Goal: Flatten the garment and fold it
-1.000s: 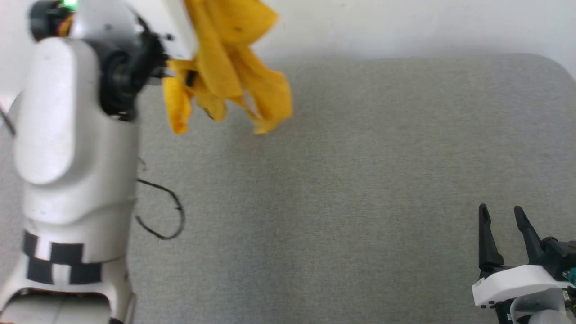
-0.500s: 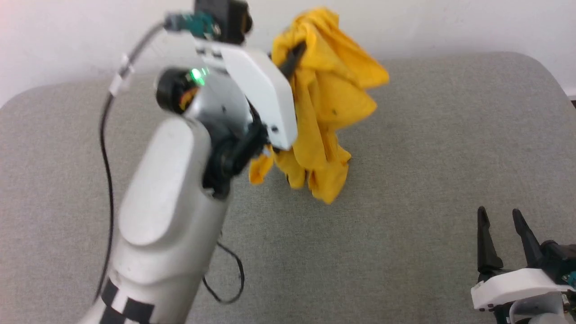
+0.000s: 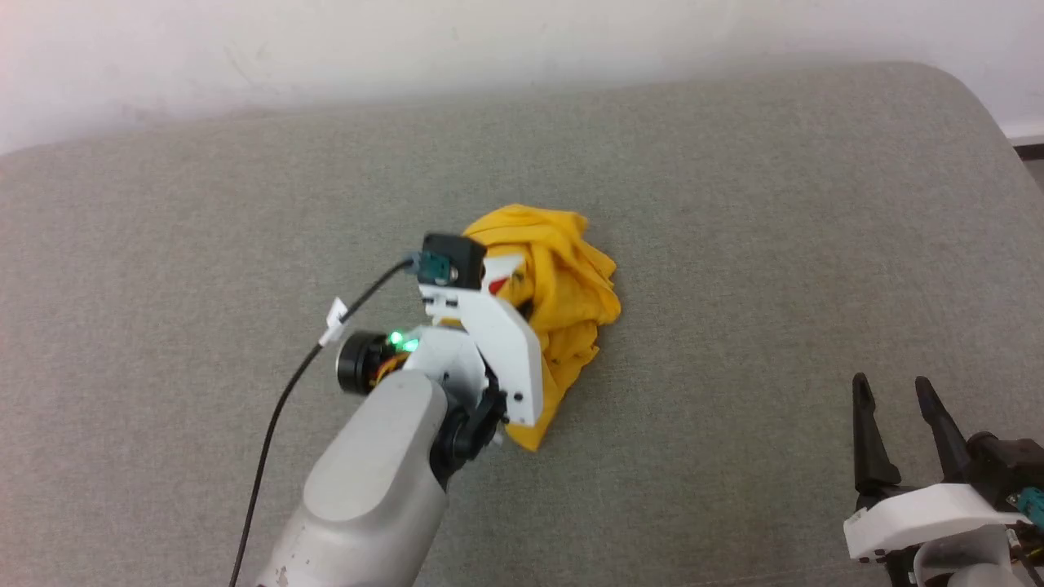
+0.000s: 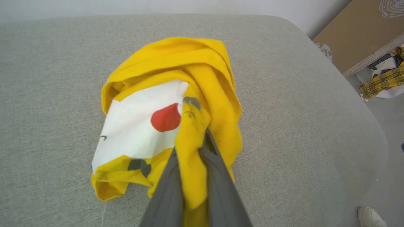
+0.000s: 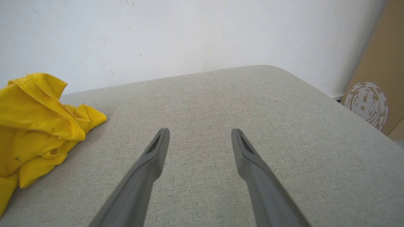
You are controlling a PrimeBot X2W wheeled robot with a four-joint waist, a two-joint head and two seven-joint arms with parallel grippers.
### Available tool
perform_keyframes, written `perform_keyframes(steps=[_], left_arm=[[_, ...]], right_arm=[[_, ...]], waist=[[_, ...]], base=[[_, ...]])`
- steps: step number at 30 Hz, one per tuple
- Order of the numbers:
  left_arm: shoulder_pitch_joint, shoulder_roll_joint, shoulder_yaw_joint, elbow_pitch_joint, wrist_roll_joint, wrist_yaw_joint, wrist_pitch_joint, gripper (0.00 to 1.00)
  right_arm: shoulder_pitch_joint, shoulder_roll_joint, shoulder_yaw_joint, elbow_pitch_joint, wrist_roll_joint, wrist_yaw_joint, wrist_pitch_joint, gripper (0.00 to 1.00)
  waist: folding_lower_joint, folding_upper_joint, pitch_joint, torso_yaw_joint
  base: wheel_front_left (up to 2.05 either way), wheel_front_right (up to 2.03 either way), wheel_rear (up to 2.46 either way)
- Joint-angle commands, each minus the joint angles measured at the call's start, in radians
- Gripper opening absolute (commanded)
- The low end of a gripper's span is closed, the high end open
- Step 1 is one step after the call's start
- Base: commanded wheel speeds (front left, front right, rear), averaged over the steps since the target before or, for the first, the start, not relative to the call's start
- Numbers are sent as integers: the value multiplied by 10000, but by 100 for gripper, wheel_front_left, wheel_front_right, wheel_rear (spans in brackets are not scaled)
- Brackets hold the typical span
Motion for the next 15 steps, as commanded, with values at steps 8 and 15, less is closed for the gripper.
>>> perform_keyframes(steps=[8,15], left_arm=[[41,-16,-324,1029,-480,283,-535,100],[-474,-17,-411,822,-873,202,-1203,100]], right_arm=[[-162,20,7,67,-20,-19,-47,100],[-166,20,-194,95,-181,-19,-47,100]], waist=[[-1,0,139,-35],[-1,0,-98,261]], base=[[0,0,0],[0,0,0]])
